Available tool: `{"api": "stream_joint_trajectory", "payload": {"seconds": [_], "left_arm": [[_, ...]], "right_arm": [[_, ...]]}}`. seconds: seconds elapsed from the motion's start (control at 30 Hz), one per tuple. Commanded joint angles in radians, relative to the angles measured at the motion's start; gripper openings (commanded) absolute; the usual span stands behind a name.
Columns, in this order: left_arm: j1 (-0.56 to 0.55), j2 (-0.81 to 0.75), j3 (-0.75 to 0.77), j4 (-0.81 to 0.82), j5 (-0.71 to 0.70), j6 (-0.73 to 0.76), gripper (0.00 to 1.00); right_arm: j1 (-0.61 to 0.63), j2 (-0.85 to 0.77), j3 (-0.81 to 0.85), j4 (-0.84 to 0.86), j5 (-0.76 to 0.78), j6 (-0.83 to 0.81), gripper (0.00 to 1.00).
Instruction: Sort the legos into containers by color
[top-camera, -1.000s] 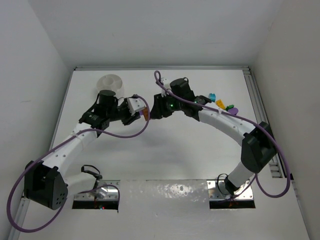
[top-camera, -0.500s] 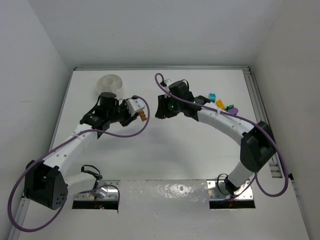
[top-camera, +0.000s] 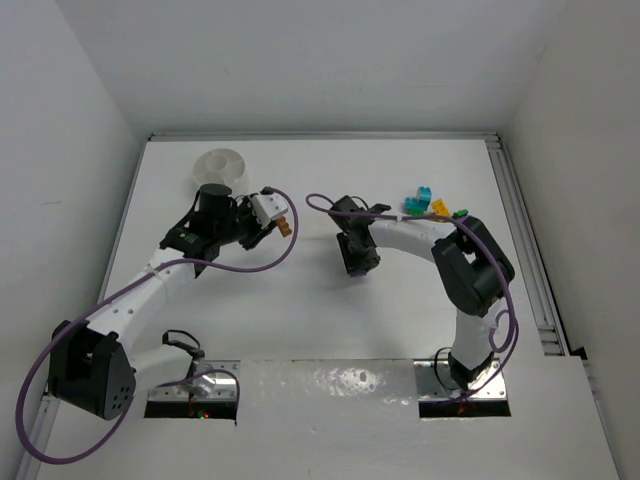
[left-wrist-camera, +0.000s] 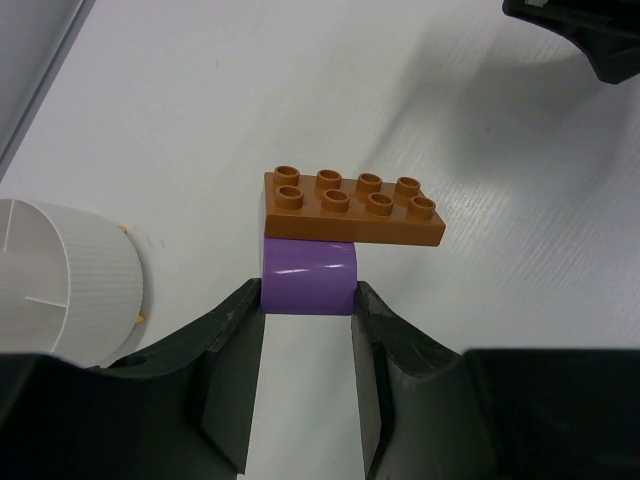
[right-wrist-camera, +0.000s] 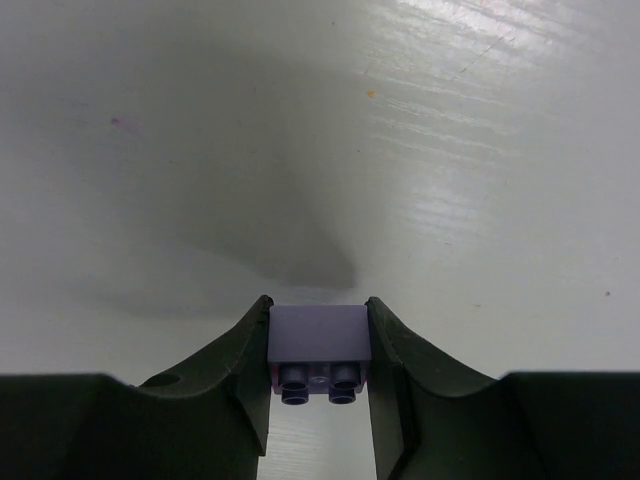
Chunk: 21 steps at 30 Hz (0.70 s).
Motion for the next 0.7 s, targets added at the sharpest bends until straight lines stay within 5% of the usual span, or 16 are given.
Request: {"api": "stream_joint_trajectory", "payload": {"seconds": [0.0, 0.07, 0.2, 0.53, 0.67], "left_arm": [[-0.008, -0.035, 0.007, 0.045, 0.005, -0.011, 0.0], [-0.008, -0.041, 0.005, 0.044, 0.007, -0.003, 0.0], [-0.008, -0.053, -0.003, 0.047, 0.016, -0.002, 0.0], [-0.008, -0.058, -0.003, 0.053, 0.034, -0.006, 0.0], [-0.008, -0.071, -0.004, 0.054, 0.076, -0.008, 0.0]], "right_arm": [[0.003, 0.009, -0.003, 0.01, -0.013, 0.019, 0.07], [0.002, 0.009, -0.01, 0.025, -0.027, 0.024, 0.14], [0.002, -0.014, -0.023, 0.05, -0.047, 0.013, 0.46], [-0.001, -0.098, 0.012, 0.056, -0.102, -0.061, 0.65], [-0.001, -0.304, -0.054, 0.194, -0.21, -0.145, 0.8]]}}
